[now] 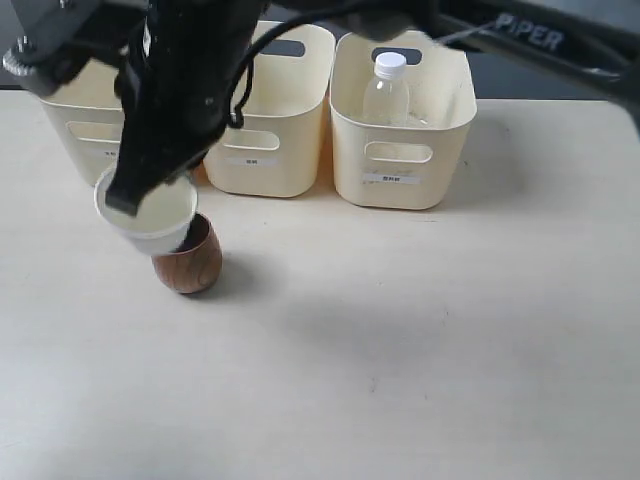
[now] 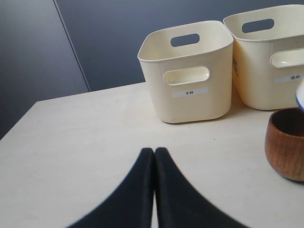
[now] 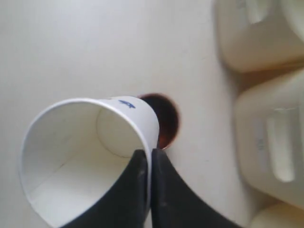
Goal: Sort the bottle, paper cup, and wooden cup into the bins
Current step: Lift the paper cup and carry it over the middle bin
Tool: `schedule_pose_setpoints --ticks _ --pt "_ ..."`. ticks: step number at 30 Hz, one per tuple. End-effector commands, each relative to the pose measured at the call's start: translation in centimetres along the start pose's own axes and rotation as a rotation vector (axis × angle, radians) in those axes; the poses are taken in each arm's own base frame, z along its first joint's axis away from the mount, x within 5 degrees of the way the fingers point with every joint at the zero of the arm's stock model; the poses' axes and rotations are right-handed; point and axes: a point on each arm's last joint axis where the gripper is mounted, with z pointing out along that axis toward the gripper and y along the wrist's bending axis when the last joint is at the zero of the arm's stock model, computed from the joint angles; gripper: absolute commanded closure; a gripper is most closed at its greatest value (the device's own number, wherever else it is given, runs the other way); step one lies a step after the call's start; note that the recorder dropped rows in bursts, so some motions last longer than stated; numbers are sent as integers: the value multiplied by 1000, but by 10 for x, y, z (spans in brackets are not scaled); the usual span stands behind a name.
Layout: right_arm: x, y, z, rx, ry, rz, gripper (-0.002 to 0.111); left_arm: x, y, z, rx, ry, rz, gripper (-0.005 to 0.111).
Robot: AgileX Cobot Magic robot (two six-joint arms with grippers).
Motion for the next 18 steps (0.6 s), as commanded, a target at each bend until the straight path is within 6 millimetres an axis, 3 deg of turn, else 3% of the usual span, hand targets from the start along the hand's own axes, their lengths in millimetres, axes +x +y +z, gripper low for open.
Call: schedule_pose_setpoints --ticks 1,7,18 --pt "-10 -22 -26 240 -133 36 109 -2 0 0 4 -6 -3 107" --pt "-7 -55 -25 463 -176 90 109 -2 0 0 4 -6 -3 107" --pt "37 -129 3 453 -215 346 109 -2 0 0 4 -6 -3 107"
